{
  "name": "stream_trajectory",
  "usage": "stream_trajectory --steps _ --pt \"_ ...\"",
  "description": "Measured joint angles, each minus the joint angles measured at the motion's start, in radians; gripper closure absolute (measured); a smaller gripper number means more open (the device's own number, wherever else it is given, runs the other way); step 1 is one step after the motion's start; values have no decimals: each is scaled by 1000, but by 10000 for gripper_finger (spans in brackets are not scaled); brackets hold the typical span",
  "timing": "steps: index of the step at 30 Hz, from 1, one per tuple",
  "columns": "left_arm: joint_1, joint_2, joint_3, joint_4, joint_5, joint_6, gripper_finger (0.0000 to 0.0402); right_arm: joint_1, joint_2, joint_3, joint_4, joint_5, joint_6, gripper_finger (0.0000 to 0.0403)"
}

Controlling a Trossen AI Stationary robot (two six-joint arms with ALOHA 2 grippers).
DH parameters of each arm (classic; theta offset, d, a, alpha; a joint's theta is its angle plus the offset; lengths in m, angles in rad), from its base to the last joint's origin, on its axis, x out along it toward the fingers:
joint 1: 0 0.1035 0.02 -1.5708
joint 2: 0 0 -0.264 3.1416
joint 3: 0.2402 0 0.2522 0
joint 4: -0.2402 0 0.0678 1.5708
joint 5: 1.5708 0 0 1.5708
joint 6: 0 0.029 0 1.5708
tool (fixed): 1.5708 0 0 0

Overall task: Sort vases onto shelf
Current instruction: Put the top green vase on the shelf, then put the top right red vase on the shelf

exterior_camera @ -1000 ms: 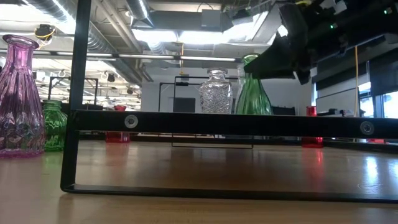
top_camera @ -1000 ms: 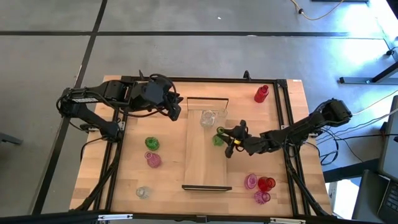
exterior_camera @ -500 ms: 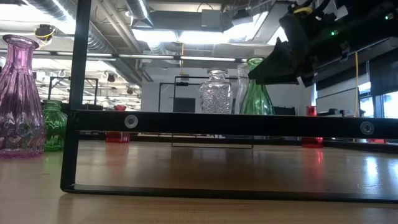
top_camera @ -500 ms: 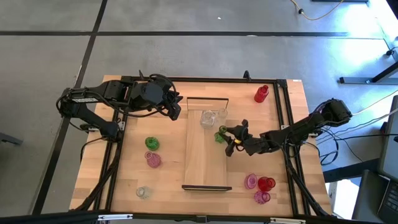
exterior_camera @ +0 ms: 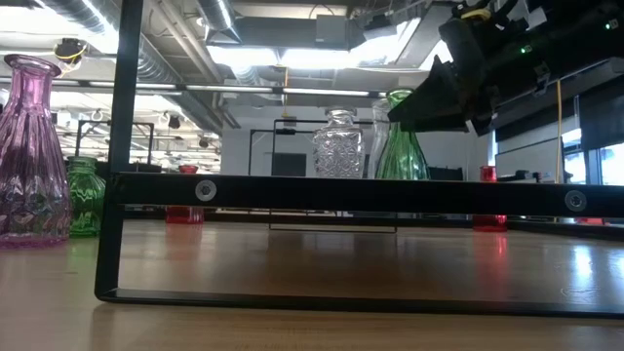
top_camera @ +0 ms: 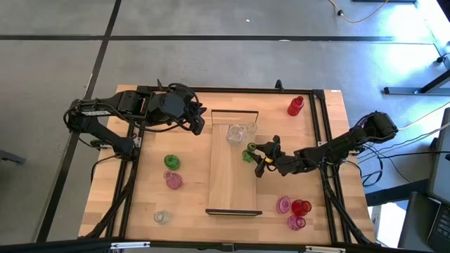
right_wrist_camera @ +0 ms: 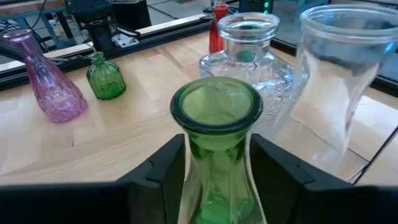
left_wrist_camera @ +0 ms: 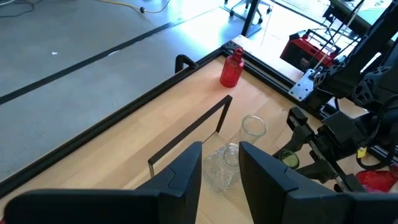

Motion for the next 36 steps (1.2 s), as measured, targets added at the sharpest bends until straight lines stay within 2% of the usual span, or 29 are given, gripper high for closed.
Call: stream_trajectory --steps 9,13,22,29,36 --pt "0 0 0 0 0 -1 301 0 0 2 9 26 0 179" --pt "0 0 0 0 0 -1 301 0 0 24 6 -24 0 163" --pt "0 0 0 0 0 -1 301 0 -5 81 -45 -51 -49 157" --pt "0 0 0 0 0 18 301 0 -10 127 -154 -15 -53 157" --pt "0 0 0 0 0 26 301 0 -40 171 -173 52 -128 157"
